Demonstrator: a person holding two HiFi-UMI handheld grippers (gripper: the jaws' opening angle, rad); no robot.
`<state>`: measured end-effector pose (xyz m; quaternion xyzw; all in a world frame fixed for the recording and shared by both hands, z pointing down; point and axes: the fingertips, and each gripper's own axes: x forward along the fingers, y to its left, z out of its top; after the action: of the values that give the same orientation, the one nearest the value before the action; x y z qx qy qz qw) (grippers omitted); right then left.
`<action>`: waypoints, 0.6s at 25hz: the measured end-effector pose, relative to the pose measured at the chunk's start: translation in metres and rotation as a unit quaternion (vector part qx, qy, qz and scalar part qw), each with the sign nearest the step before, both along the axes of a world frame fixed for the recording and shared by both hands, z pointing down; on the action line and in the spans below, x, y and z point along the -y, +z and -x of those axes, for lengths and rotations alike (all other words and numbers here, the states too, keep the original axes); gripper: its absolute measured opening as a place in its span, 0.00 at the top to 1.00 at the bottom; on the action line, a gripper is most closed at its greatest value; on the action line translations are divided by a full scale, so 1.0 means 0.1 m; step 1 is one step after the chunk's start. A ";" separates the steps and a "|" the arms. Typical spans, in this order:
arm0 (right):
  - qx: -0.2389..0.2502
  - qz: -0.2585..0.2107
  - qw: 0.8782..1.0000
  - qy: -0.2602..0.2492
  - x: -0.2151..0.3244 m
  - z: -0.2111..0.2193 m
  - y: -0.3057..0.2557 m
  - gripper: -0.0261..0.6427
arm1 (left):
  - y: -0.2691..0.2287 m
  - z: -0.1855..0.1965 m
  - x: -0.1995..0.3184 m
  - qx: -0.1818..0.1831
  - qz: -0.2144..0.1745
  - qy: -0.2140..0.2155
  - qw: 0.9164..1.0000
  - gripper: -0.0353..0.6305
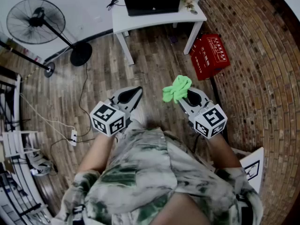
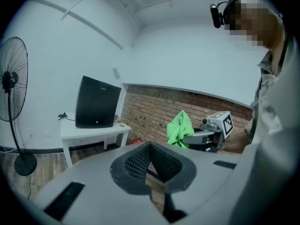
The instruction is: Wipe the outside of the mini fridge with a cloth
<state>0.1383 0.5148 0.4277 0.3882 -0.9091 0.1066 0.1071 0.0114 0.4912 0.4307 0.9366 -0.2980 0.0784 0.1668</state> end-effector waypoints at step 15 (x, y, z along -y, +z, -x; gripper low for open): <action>-0.044 -0.007 0.999 -0.024 0.96 0.11 -0.11 0.80 | -0.16 -0.05 0.94 -0.005 -0.013 0.033 0.999 0.91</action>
<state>0.1272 0.4190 0.4171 0.3717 -0.9131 0.0806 0.1470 0.0163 0.3969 0.4151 0.9484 -0.2668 0.0751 0.1539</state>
